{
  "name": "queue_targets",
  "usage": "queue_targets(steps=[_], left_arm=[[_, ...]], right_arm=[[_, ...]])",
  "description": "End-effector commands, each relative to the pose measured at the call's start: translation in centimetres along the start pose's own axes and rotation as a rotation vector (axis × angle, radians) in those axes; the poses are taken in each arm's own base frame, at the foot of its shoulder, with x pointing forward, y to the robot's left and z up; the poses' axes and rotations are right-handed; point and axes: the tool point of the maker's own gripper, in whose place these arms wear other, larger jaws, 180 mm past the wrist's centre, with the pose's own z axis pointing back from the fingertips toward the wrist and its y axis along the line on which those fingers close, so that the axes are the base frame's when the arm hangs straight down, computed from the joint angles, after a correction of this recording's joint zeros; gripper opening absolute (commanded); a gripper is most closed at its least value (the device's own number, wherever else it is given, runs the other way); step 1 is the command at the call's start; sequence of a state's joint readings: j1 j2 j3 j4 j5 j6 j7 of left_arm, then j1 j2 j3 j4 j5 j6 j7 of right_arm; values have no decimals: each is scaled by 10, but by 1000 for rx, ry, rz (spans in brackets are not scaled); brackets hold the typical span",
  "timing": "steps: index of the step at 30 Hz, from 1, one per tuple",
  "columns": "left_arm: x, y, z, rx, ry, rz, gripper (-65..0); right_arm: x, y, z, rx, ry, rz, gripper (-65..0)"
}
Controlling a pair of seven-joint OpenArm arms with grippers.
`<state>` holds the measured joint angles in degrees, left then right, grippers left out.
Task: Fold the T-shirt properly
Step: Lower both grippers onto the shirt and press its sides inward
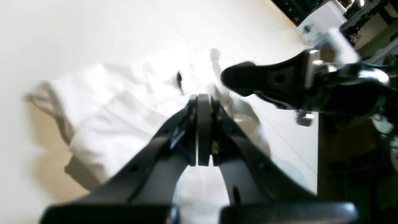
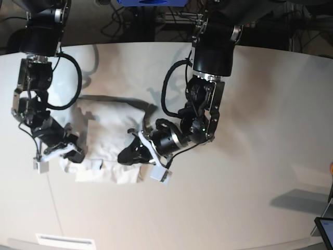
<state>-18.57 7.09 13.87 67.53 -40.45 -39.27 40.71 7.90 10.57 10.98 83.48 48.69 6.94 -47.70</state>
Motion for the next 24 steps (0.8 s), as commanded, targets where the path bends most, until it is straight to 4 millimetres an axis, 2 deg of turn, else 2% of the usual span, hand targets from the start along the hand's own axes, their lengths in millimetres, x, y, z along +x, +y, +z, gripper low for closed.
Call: queue_targets(steps=[1,6,10,12,15,21,24], left_arm=[[34,-15,-11,-53,-84,-21,-650],[32,3,-25,-38,-69,35,-650],[12,27,-34,12,-16,80,-650],[-5,29,-39,22,31,67,-650],[-18,28,-42,22,54,57,-650],[-22,40,-41,84,54,89,-650],[-20,40,-41,85,50,89,-650]], right_arm=[[25,4,2,15,-57,21,-614],[26,-3,-6,1,-43,0,-614],[24,-14,-15,-16,-35,-35,-614],[18,-22,-19,-30,-30,-54,-614],[10,-31,-25,-45,-17,-80,-614],[-14,-39,-37,-2,52,-71,-614],[-10,-39,-36,0,46,-64,-614]])
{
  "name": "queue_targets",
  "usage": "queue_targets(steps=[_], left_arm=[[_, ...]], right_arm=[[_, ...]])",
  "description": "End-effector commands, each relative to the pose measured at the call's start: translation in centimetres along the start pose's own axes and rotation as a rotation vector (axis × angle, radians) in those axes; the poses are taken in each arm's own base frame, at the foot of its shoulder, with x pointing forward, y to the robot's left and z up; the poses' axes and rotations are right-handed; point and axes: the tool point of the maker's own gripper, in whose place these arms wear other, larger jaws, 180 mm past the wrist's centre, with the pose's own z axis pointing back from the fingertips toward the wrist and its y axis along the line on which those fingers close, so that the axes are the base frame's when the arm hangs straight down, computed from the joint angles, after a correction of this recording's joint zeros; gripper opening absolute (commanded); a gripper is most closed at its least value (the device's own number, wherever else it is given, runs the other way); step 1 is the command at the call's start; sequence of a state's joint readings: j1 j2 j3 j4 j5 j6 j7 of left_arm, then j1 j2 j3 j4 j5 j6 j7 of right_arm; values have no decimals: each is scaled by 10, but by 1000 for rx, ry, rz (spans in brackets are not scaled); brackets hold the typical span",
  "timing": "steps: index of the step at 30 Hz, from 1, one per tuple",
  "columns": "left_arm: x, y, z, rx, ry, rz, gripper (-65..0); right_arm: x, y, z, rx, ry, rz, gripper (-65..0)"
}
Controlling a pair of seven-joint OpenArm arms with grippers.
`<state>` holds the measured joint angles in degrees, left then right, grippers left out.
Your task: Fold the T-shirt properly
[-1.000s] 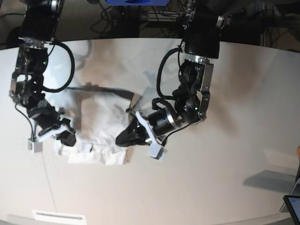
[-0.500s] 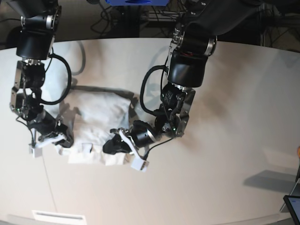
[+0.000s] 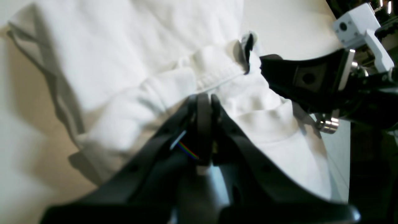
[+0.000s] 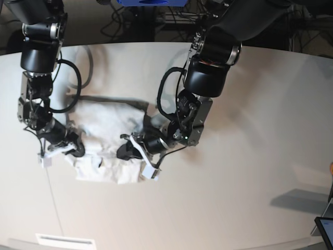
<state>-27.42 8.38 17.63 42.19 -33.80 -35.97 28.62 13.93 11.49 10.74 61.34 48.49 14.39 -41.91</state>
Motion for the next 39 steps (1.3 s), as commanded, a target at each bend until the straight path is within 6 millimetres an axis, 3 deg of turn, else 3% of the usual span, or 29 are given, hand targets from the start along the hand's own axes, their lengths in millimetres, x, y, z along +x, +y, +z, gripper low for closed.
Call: queue_targets(steps=[1,7,12,16,20,25,28,32,36,39], left_arm=[[28,-10,-4,-28,-60,-23,-650],[30,-11,-3,-30,-67,-24,-650],[58,-27,7,-51,-109,-110,-650],[79,-43,30,-52,-149,-187,-650],[66,-59,43,-58,-126,-228,-650],[33,-65,47,-64,-96,-187,-650],[17,-81,39,-103,-56,-204,-650],[1,-95,33,-137,-17,-219,-650],[-4,-107,35,-159,-21,-234,-650],[-11,-115,36,-173,-15,-242,-650]], right_arm=[[23,7,6,18,-39,42,-614],[50,29,30,48,-89,146,-614],[57,48,54,66,-118,243,-614],[50,30,80,26,-132,198,-614],[40,9,101,-23,-130,141,-614],[16,2,102,-28,-85,86,-614],[6,5,98,-17,-73,67,-614],[8,16,104,-9,-80,104,-614],[11,31,117,-2,-80,164,-614],[-1,37,118,10,-59,155,-614]])
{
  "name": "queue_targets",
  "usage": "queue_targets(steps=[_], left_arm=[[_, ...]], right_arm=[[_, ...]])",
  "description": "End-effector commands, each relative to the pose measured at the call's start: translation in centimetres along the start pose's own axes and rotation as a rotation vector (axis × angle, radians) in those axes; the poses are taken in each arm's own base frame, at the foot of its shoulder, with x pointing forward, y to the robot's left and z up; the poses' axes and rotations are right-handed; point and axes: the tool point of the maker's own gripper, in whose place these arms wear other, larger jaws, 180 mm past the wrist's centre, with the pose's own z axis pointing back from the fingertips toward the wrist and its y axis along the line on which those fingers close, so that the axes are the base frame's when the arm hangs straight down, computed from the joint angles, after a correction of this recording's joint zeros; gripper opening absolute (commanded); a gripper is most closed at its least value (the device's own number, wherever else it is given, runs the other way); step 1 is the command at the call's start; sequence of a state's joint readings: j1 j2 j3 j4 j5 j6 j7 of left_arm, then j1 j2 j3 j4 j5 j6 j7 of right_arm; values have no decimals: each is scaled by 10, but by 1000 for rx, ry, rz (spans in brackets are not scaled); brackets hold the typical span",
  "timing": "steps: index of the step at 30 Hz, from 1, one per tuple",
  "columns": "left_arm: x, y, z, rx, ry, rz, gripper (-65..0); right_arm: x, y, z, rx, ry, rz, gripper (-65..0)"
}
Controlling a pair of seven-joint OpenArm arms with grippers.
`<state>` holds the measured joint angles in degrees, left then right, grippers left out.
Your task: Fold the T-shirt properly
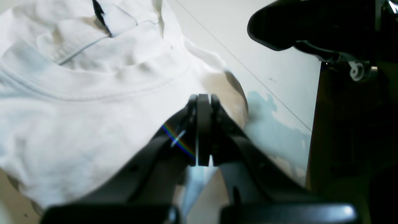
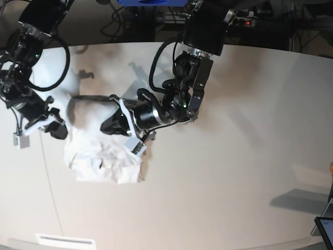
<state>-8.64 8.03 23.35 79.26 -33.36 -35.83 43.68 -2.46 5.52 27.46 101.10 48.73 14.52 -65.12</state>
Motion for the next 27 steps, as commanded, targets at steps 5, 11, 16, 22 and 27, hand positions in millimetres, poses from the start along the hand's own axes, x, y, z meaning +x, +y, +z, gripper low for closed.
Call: queue_targets(steps=[5,11,16,22,27], left_arm=[[-4,-6,-9,-32,-9,39,-650],[-25,4,-3,-9,31,69,-650],[-45,17,11,26,44,84,-650],[-70,26,16,44,97,119,-650],[-84,32,15,53,110,159,-650]], right_arm=[[-17,5,-8,28,26,-48,-614],[-39,-10,-18,17,84,-116,-614],[-55,-20,-22,5,117,-160,-614],[-64,-24,-24,-6,106,-174,-614],[-82,-29,-33,-6,147,-217,-614]])
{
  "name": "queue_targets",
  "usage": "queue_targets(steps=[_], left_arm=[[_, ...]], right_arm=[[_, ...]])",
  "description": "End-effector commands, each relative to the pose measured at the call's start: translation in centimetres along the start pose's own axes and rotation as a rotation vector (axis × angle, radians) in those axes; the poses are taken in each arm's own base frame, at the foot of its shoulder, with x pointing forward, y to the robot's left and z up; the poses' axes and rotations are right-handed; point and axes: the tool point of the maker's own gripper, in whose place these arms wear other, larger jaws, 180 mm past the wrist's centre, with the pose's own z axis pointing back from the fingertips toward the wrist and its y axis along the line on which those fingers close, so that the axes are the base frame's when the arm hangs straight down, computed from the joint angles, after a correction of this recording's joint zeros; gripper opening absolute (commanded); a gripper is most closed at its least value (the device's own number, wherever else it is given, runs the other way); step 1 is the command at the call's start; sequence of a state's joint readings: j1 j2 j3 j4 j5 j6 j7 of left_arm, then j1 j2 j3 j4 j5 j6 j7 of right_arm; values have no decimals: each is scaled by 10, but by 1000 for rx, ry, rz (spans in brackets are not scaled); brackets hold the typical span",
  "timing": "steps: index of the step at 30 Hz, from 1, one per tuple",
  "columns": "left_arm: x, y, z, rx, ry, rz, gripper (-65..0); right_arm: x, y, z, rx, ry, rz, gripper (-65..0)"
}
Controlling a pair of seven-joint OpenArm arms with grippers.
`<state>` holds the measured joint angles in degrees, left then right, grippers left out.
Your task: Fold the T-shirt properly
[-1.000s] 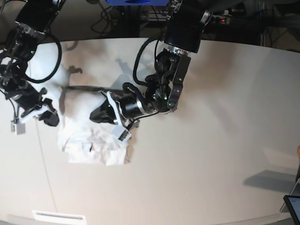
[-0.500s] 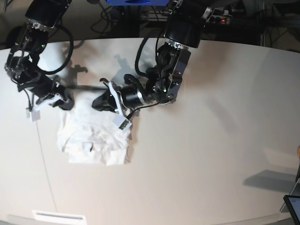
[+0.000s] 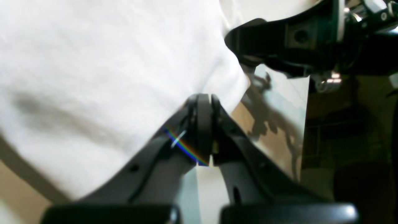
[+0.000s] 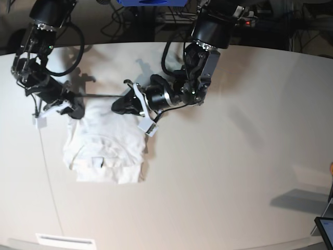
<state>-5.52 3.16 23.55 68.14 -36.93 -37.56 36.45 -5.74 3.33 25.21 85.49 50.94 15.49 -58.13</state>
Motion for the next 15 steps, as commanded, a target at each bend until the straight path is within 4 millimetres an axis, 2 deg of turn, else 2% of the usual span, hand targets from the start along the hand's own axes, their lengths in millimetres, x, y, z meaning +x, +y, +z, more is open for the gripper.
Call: queue_targets(steps=[1,6,11,13,15], left_arm=[[-8,7,-1,36,49,-17,-650],[-16,11,4,46,65,-16,-650],[-11,13,6,51,54,-21,-650],[1,9,9,47,28,-52,-650],[18,1,14,39,-12,-96,-650]], right_arm=[[-4,-5,-1,-26,30,7,-614],[-3,-7,0,-31,29,6,-614],[-3,-6,1,-29,31,9,-614],[-1,-2,6,-26,15,31,-614],[13,14,16,-13,-32,91,-614]])
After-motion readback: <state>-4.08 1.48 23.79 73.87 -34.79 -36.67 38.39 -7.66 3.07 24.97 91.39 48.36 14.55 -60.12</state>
